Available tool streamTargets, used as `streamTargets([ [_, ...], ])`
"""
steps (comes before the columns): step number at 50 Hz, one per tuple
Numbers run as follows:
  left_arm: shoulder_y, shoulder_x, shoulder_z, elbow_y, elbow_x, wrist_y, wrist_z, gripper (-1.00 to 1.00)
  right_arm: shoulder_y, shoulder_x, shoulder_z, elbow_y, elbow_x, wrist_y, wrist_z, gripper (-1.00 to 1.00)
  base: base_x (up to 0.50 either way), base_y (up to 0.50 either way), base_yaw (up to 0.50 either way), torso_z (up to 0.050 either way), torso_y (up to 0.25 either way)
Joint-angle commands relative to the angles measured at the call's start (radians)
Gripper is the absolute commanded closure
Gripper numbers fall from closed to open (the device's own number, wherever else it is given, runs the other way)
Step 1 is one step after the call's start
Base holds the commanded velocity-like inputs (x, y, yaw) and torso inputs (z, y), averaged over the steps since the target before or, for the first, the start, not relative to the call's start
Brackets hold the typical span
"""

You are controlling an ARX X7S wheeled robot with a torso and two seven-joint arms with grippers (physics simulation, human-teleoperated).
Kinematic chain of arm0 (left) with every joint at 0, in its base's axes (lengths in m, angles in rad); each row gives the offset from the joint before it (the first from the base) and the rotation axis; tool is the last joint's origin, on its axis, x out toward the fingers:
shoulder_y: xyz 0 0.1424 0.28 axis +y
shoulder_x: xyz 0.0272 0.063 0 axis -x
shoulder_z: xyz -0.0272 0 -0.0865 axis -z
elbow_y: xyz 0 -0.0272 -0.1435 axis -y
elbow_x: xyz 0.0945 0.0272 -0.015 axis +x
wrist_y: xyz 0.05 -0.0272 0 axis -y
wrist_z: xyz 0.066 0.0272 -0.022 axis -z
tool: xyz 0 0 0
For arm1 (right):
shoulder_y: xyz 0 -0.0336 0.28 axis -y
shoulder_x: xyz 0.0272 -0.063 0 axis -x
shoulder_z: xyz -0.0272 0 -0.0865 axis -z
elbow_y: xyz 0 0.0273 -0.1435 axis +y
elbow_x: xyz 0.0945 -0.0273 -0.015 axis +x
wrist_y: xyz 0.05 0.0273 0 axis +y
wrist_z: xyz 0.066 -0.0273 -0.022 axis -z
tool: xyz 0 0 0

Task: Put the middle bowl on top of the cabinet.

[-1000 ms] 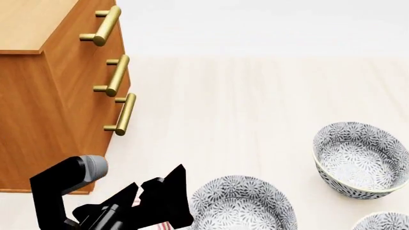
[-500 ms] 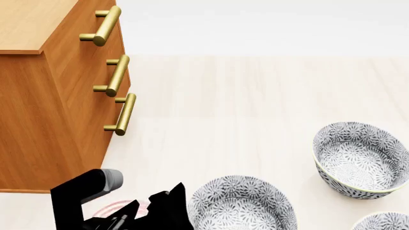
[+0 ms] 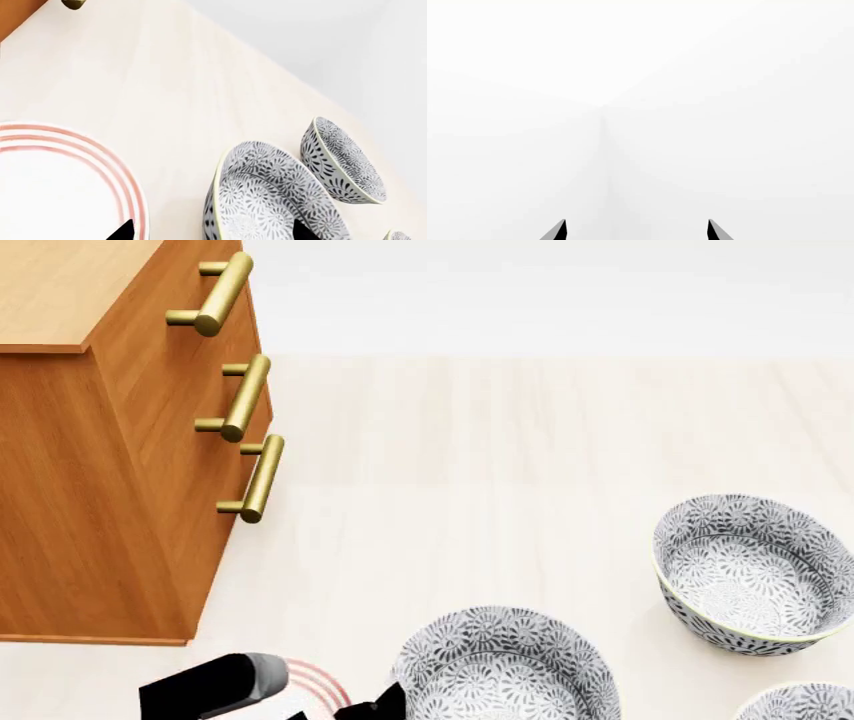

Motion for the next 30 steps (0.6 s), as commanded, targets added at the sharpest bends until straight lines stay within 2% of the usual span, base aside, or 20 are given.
streamTargets([
  [1, 0.013, -0.004, 0.032, -0.02, 0.019, 0.021, 0.015, -1.0, -0.004, 0.0, 0.006, 0.0, 0.006, -0.004, -0.004, -1.0, 0.0, 0.0, 0.0, 0.0, 0.0],
  [22, -0.007, -0.012, 0.112, 0.021, 0.065, 0.015, -0.001, -1.0, 0.006, -0.005, 0.005, -0.004, 0.001, 0.006, -0.012, -1.0, 0.0, 0.0, 0.0, 0.0, 0.0],
  [30, -0.009, -0.008, 0.141, -0.012, 0.086, 0.04, 0.043, -1.0, 0.0, -0.009, 0.006, -0.007, 0.0, -0.003, -0.012, -1.0, 0.0, 0.0, 0.0, 0.0, 0.0],
])
